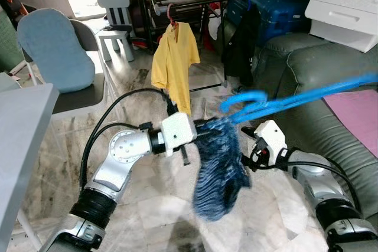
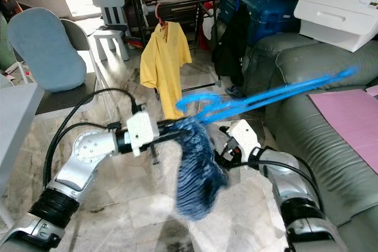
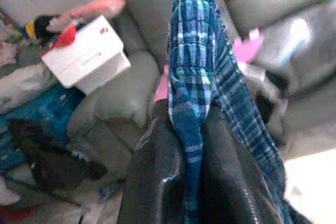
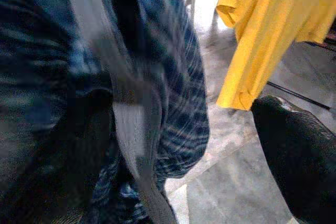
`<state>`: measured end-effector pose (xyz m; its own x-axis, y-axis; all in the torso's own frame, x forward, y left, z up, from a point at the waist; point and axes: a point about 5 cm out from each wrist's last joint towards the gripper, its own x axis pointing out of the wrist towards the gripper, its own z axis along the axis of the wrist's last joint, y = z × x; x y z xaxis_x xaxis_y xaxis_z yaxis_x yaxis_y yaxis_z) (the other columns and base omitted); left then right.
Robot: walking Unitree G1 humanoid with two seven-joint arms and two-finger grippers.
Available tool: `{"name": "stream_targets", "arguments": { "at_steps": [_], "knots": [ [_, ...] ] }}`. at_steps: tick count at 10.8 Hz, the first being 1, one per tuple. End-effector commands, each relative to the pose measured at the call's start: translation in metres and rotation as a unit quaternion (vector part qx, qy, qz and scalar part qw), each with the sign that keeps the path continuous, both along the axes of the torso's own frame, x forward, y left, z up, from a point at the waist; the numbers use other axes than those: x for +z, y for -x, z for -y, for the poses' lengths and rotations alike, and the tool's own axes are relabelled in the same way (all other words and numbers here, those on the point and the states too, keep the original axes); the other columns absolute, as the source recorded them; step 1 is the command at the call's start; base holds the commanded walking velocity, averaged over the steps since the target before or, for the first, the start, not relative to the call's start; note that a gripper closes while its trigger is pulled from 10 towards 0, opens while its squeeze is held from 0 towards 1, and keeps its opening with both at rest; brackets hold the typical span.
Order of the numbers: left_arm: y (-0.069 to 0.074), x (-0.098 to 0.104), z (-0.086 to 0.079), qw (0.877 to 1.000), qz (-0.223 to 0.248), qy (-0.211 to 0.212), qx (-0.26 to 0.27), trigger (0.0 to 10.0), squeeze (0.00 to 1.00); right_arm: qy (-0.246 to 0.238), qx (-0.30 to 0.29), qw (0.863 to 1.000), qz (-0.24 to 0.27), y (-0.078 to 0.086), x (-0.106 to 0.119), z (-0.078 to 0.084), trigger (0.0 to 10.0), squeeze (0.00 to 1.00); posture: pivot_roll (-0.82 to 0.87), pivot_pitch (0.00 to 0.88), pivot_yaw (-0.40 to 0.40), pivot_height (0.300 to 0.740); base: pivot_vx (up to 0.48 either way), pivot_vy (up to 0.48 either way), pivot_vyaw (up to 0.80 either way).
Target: Hang hanger
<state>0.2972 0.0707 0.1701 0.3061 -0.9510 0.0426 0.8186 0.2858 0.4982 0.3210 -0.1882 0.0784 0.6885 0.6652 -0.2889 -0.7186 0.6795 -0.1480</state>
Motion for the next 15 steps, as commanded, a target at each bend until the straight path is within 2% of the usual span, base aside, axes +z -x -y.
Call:
{"name": "stream_targets", "arguments": {
  "at_steps": [1, 3, 4, 5, 8, 10, 11, 12, 13, 15],
  "knots": [
    [0.002, 0.02, 0.001, 0.999, 0.019, 0.026, -0.014, 0.0, 0.0, 0.006, -0.007, 1.0, 0.012, -0.006, 0.004, -0.005, 10.0, 0.0, -0.13, 0.0, 0.069, 0.74, 0.0, 0.0, 0.0],
    [0.006, 0.047, 0.003, 0.997, 0.023, 0.07, -0.023, 0.0, 0.0, 0.025, -0.055, 0.998, -0.023, -0.007, -0.009, 0.0, 10.0, 0.0, -0.12, 0.0, 0.061, 0.74, 0.0, 0.0, 0.0],
    [0.005, 0.062, -0.001, 0.995, 0.028, 0.094, -0.015, 0.0, 0.0, 0.04, -0.069, 0.996, -0.048, -0.001, -0.02, 0.007, 2.9, 0.0, -0.12, 0.0, 0.056, 0.74, 0.0, 0.0, 0.0],
    [0.002, 0.072, -0.007, 0.993, 0.029, 0.111, -0.005, 0.0, 0.0, 0.048, -0.088, 0.993, -0.07, 0.005, -0.028, 0.017, 0.0, 0.0, -0.12, 0.0, 0.054, 0.74, 0.0, 0.0, 0.0],
    [-0.01, 0.07, -0.031, 0.993, 0.021, 0.105, 0.047, 0.0, 0.0, 0.055, -0.151, 0.981, -0.105, 0.028, -0.04, 0.063, 0.0, 0.0, -0.13, 0.0, 0.048, 0.74, 0.0, 0.0, 0.0],
    [-0.019, 0.049, -0.054, 0.992, -0.007, 0.079, 0.095, 0.0, 0.0, 0.058, -0.232, 0.967, -0.085, 0.035, -0.028, 0.105, 0.0, 0.0, -0.16, 0.0, 0.056, 0.74, 0.0, 0.0, 0.0],
    [-0.02, 0.033, -0.063, 0.991, -0.032, 0.064, 0.11, 0.0, 0.0, 0.055, -0.294, 0.953, -0.045, 0.026, -0.007, 0.124, 0.0, 0.0, -0.17, 0.0, 0.06, 0.74, 0.0, 0.0, 0.0],
    [-0.019, 0.022, -0.067, 0.991, -0.051, 0.055, 0.115, 0.0, 0.0, 0.045, -0.337, 0.94, -0.012, 0.017, 0.011, 0.134, 0.0, 0.0, -0.18, 0.0, 0.058, 0.74, 0.0, 0.0, 0.0],
    [-0.015, 0.006, -0.07, 0.991, -0.067, 0.028, 0.113, 0.0, 0.0, 0.025, -0.375, 0.926, 0.028, 0.002, 0.035, 0.139, 0.0, 0.0, -0.17, 0.0, 0.054, 0.74, 0.0, 0.0, 0.0],
    [-0.004, -0.022, -0.075, 0.988, -0.119, 0.001, 0.096, 0.0, 0.0, -0.017, -0.42, 0.902, 0.102, -0.025, 0.084, 0.137, 0.0, 0.0, -0.17, 0.0, 0.044, 0.74, 0.0, 0.0, 0.0]
  ]
}}
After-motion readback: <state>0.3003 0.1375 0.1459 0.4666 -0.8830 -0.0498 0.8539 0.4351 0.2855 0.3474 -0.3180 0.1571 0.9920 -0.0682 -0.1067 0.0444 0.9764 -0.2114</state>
